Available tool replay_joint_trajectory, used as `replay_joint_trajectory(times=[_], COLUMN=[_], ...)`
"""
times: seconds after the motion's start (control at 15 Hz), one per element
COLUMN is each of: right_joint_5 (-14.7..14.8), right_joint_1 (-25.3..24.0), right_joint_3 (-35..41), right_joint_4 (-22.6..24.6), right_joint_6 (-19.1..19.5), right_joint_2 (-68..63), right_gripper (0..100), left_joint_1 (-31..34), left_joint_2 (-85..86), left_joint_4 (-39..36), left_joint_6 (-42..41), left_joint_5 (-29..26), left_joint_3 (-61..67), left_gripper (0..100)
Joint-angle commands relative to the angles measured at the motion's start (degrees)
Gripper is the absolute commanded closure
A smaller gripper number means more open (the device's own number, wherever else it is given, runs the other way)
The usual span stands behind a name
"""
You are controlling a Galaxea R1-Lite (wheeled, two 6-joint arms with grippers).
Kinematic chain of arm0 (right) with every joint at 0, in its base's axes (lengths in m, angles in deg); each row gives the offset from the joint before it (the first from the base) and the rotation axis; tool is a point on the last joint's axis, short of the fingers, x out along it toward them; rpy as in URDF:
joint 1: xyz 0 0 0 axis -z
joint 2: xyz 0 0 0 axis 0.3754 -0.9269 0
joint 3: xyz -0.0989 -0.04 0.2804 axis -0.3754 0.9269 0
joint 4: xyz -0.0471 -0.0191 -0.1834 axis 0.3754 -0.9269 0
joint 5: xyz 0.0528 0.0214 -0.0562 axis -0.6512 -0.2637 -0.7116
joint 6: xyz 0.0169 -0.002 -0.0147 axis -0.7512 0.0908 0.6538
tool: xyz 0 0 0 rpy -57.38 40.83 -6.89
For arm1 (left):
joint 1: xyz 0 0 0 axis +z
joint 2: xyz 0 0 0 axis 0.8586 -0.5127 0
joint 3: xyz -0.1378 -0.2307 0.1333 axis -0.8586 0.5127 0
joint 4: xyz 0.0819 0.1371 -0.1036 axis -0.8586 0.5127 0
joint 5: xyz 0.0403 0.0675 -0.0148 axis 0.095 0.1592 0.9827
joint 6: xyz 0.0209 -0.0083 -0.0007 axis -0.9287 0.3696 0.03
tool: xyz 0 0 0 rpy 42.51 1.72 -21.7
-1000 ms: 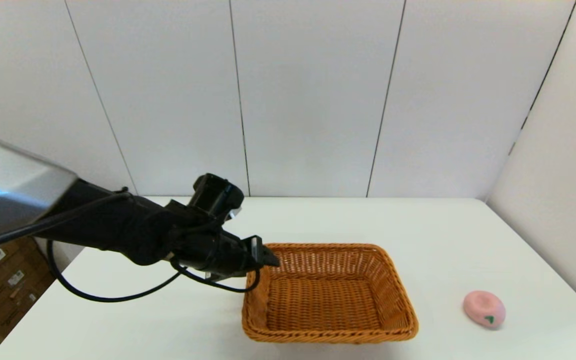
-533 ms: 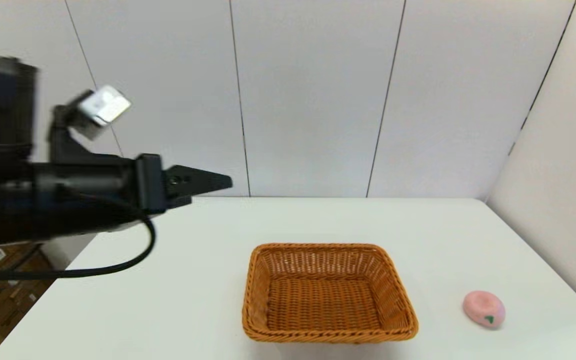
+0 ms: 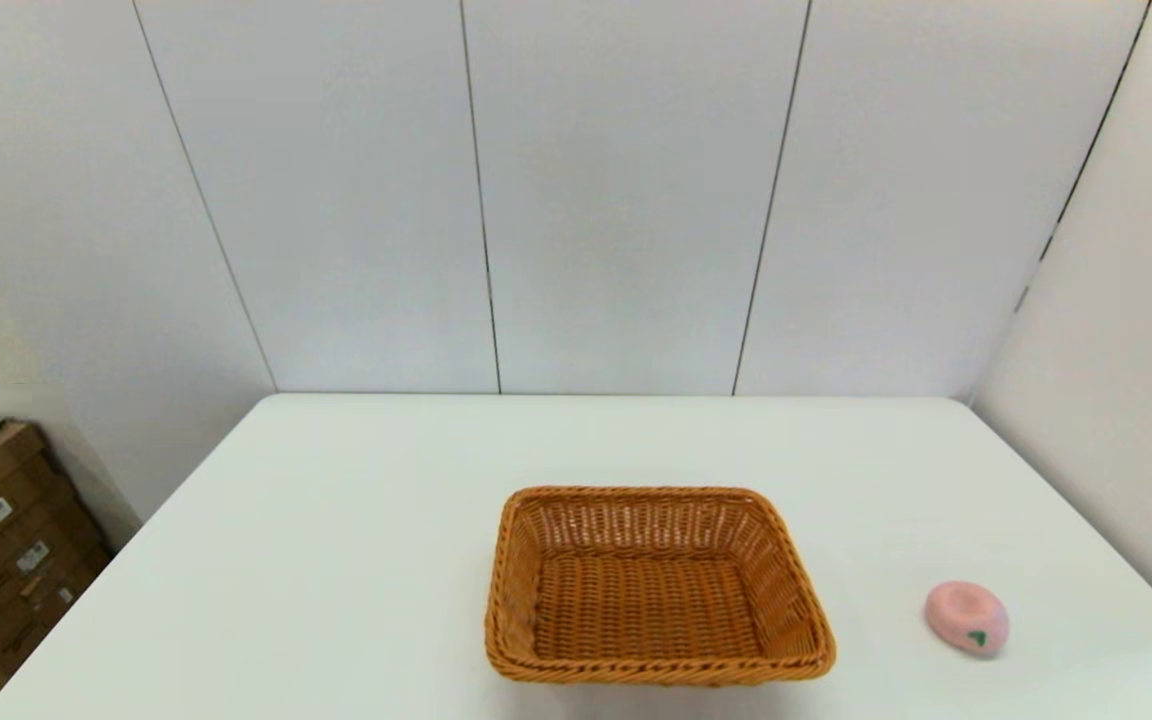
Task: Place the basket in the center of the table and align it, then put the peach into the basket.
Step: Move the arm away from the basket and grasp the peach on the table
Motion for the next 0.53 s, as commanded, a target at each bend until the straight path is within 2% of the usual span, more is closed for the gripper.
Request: replay_joint_trajectory(times=[0.07,0.33,0.53], right_joint_5=[0.00,0.00,0.00], right_joint_1=[0.01,0.01,0.01], right_joint_3=[0.01,0.01,0.01], right_joint_4=[0.08,0.08,0.08], right_joint_6=[-0.02,-0.02,-0.02], right_joint_2=[0.01,-0.07,0.01], right_gripper=[0,0,0], left_joint_1=[6.33,8.53,8.62], left_joint_2=[17.48,29.34,35.41], left_joint_4=[-0.03,-0.03,-0.21], left_joint_6=[-3.96,-5.02,-10.91], left_joint_5=[1.12,1.03,1.30], left_joint_3=[13.37,22.95,29.63], left_gripper=[0,0,0])
